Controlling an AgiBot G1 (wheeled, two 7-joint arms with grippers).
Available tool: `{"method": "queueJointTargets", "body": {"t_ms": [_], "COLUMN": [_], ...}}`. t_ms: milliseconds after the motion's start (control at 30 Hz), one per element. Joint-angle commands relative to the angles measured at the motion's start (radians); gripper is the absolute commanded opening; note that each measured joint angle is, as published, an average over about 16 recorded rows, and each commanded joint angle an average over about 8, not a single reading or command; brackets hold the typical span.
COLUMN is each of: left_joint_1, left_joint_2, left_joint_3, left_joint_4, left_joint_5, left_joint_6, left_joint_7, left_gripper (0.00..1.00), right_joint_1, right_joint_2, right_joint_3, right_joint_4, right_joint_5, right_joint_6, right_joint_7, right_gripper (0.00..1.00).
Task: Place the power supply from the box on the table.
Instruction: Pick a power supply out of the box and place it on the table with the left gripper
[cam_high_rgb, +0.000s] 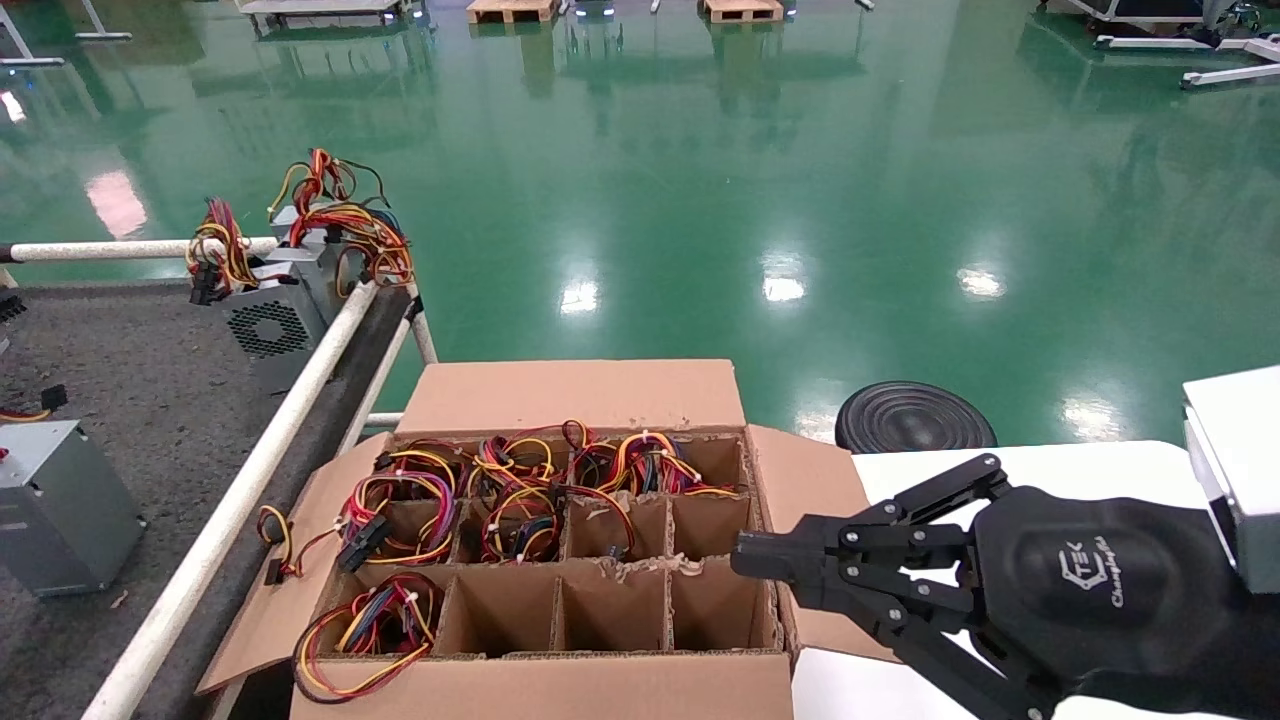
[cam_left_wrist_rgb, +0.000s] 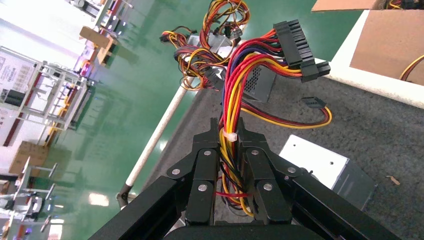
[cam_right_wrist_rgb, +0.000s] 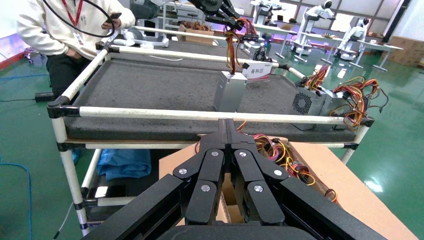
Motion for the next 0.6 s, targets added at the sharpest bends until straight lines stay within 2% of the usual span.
{"method": "queueJointTargets", "body": {"t_ms": [33,600], "left_joint_1": [0.002,0.013], "left_joint_2": [-0.003,-0.011], "left_joint_3": [0.002,0.016], "left_joint_4": [-0.003,-0.035], "left_joint_5": [-0.001,0.000], "left_joint_6": [0.003,0.024], "left_joint_7": [-0.005,-0.048], "left_gripper": [1.00,1.00], "right_joint_1": [0.000,0.000], "right_joint_2": [0.000,0.000], "right_joint_3": [0.000,0.000], "right_joint_4": [0.000,0.000], "right_joint_5": [0.000,0.000], "right_joint_6": [0.000,0.000], "right_joint_7": [0.000,0.000], "right_gripper": [0.00,0.00]}}
